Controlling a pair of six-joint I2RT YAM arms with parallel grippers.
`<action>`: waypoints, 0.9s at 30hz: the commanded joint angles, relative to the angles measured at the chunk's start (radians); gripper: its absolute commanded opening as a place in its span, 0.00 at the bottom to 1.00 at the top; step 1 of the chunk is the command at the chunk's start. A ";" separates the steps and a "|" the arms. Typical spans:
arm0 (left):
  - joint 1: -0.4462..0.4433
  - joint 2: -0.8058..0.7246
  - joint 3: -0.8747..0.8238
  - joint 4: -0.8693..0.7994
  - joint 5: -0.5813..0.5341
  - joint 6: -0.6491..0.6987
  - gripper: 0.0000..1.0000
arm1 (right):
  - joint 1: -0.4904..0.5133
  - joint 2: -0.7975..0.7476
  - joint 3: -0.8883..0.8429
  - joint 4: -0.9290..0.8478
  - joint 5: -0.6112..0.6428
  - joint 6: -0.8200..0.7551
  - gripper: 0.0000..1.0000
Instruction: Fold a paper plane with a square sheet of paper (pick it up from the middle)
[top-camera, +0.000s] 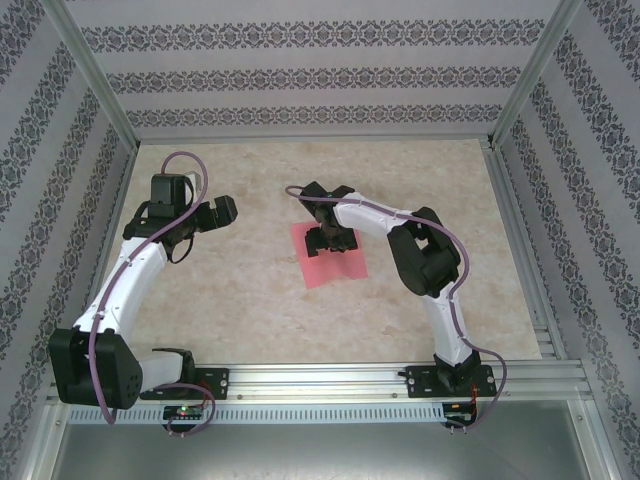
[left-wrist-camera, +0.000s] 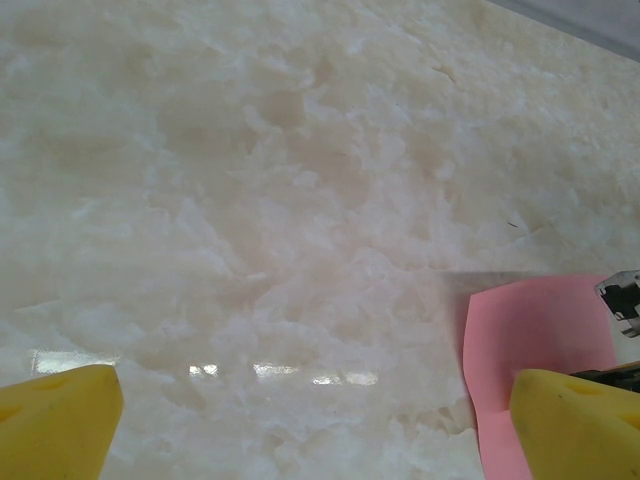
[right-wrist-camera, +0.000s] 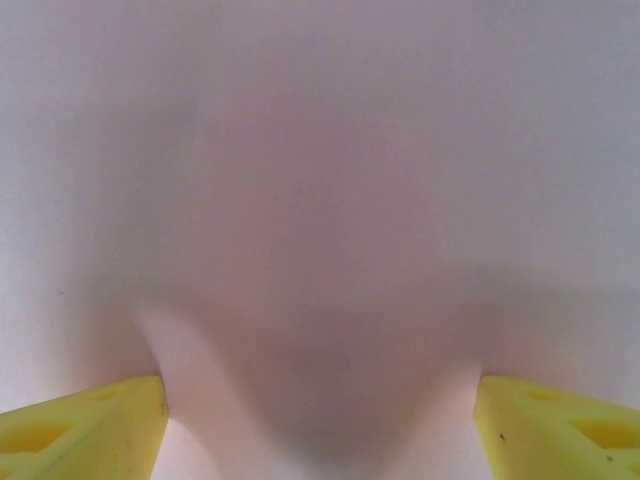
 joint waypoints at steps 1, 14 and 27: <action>-0.009 0.005 0.008 -0.004 0.007 0.000 1.00 | -0.014 0.035 -0.047 0.011 0.029 0.005 0.79; -0.009 0.004 0.010 -0.010 0.010 0.000 1.00 | -0.023 -0.096 0.057 -0.014 0.071 0.009 0.98; -0.008 0.004 0.013 -0.016 0.014 0.001 1.00 | -0.023 0.050 0.143 -0.041 0.033 -0.007 0.98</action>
